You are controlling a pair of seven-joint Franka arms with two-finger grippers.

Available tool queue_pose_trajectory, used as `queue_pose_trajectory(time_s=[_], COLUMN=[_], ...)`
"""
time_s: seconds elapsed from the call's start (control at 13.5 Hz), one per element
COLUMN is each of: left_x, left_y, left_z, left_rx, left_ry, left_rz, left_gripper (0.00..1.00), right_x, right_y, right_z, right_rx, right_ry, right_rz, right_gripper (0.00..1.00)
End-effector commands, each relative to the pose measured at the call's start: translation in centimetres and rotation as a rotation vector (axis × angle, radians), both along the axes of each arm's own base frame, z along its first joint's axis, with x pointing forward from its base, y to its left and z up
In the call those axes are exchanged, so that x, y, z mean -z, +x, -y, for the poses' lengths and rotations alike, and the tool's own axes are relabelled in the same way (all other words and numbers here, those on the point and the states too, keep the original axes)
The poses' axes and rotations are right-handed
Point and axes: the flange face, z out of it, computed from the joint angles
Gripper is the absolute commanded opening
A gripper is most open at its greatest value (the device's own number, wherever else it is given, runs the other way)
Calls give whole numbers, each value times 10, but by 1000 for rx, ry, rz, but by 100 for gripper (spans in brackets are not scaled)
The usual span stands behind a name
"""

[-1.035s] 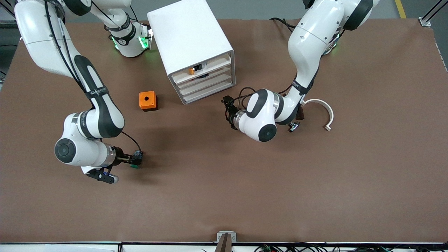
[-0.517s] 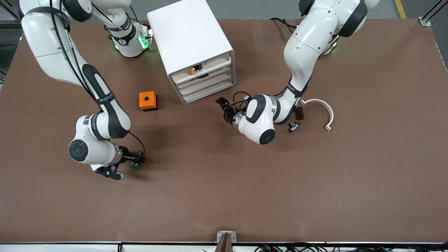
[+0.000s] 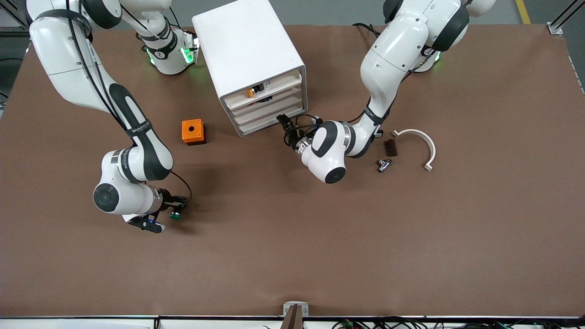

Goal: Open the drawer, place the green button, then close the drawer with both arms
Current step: 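Hook the drawer handle with the left gripper while the right gripper lifts the button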

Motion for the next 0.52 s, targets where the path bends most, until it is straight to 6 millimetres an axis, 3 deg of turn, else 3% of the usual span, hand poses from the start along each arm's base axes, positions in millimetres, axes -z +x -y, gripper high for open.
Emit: queue_pose_trajectory(time_s=[0.0, 0.15, 0.3, 0.44], left_x=[-11, -16, -11, -4], left_y=[-5, -28, -28, -37], left_z=[-4, 13, 13, 19], left_rx=[76, 155, 159, 170], left_ry=[-103, -204, -230, -228], left_rz=[-40, -44, -32, -26], left_gripper=[80, 76, 70, 55], right_x=[-19, -34, -42, -51], right_y=[3, 8, 11, 14], right_z=[-4, -2, 0, 17], right_rx=[-11, -48, -127, -157], right_ry=[-4, -9, 10, 25], right_rz=[-21, -71, -64, -41], right_gripper=[0, 0, 1, 0])
